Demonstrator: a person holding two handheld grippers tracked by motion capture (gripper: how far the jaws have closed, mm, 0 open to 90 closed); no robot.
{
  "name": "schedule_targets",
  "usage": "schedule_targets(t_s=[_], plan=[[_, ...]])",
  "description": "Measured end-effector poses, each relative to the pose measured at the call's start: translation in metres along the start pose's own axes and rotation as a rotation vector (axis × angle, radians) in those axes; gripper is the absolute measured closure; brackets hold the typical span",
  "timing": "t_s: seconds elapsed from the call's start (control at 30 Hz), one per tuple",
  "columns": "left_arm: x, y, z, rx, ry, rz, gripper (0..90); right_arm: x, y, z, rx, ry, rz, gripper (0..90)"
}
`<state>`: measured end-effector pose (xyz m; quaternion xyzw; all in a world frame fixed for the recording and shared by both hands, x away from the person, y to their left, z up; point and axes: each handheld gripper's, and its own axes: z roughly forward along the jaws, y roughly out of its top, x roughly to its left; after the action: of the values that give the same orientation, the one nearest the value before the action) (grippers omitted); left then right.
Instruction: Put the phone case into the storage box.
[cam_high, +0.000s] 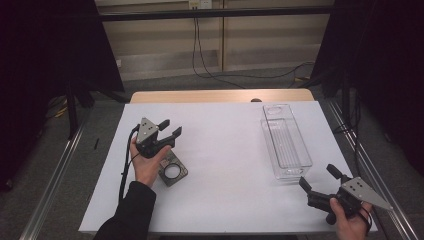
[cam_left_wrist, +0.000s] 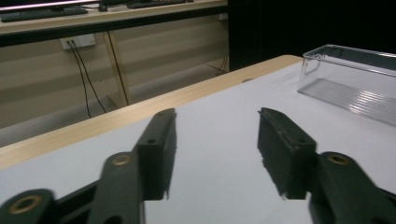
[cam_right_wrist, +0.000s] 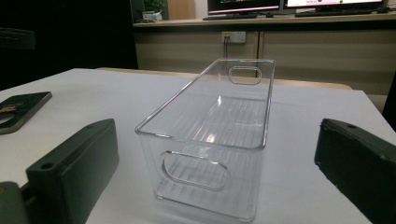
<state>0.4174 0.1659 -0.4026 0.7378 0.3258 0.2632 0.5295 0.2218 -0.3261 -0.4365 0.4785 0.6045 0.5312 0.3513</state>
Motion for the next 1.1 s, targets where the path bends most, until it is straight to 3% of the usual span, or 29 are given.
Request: schedule_targets(t_s=[0.23, 0.27, 0.33, 0.4, 0.5, 0.57, 0.67, 0.77, 0.97, 1.1], plan=[[0.001, 0.001, -0.001, 0.043, -0.027, -0.013, 68.8, 0.001, 0.000, 0.000, -0.001, 0.000, 0.000, 0.0], [0.003, 0.002, -0.002, 0.062, -0.033, -0.014, 75.7, 0.001, 0.000, 0.000, -0.001, 0.001, -0.003, 0.0], [0.003, 0.003, -0.002, 0.069, -0.041, -0.015, 79.0, 0.001, 0.000, 0.000, -0.001, 0.000, -0.003, 0.0], [0.004, 0.006, -0.003, 0.091, -0.057, -0.014, 88.0, 0.000, 0.000, 0.000, -0.001, 0.001, -0.001, 0.0], [0.006, 0.012, -0.003, 0.141, -0.092, -0.039, 90.0, 0.000, 0.000, -0.001, -0.003, -0.001, -0.002, 0.0], [0.006, 0.013, -0.003, 0.154, -0.090, -0.035, 90.0, 0.000, 0.000, -0.001, -0.003, -0.003, -0.003, 0.0], [0.010, 0.016, -0.001, 0.192, -0.101, -0.061, 90.0, 0.000, 0.000, -0.001, -0.003, -0.003, -0.005, 0.0], [0.014, 0.019, 0.004, 0.267, -0.111, -0.035, 89.7, 0.001, 0.000, -0.001, -0.002, -0.002, -0.004, 0.0], [0.025, 0.020, 0.013, 0.362, -0.113, -0.064, 89.2, 0.000, 0.000, -0.001, 0.001, -0.002, -0.005, 0.0], [0.032, 0.018, 0.021, 0.442, -0.146, -0.066, 87.6, 0.001, 0.000, -0.001, 0.000, 0.000, -0.006, 0.0]])
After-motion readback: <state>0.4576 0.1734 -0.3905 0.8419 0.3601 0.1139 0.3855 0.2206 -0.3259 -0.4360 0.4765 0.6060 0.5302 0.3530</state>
